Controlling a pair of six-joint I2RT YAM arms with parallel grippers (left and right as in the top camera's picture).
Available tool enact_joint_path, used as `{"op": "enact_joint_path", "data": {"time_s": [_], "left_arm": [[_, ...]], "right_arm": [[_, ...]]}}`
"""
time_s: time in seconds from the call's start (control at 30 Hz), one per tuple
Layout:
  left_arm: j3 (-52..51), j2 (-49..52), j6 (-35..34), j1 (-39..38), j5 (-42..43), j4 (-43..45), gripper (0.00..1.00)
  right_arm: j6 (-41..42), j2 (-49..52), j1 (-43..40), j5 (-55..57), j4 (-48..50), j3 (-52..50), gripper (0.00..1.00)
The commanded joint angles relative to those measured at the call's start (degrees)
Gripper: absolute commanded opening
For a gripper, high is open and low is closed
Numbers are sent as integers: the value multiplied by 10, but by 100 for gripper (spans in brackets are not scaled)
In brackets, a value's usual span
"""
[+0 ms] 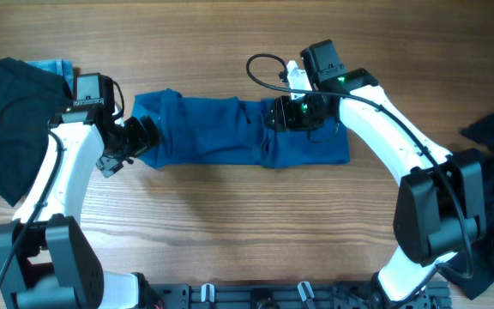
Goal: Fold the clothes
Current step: 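Fold the strip's right end leftward with the right gripper toward the left gripper, then fold the strip's left end rightward with the left gripper onto the bundle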
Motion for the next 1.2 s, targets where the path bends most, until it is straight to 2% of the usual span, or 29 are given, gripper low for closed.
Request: {"op": "enact_joint_path", "data": {"time_s": [0.0, 0.1, 0.2, 0.3, 0.5, 0.6, 0.7, 0.83, 1.03, 1.17], "left_arm": [[7, -6, 4, 0, 2, -3, 100], [7, -6, 4, 0, 1, -2, 100], [7, -6, 4, 0, 1, -3, 100], [7, -6, 7, 0, 1, -2, 100], [7, 0, 92, 2, 1, 44, 100], [7, 14, 96, 10, 5, 77, 100], [7, 45, 151, 12, 78, 103, 100], [7, 94, 186, 12, 116, 138, 100], [7, 150, 187, 12, 151, 216, 100], [7, 171, 186, 11, 155, 237, 99]], "right_arm": [[-11, 10, 4, -15, -3, 6, 58], [-11, 10, 4, -7, -3, 6, 58], [-2, 10, 4, 46, -5, 6, 59], [61, 10, 3, 121, -19, 6, 60], [96, 5, -18, 202, -61, 7, 60], [99, 2, -35, 235, -92, 7, 60], [102, 2, -49, 267, -117, 7, 60], [105, 2, -68, 289, -136, 6, 60], [104, 2, -82, 288, -150, 6, 61], [104, 2, -84, 288, -150, 6, 62]]}}
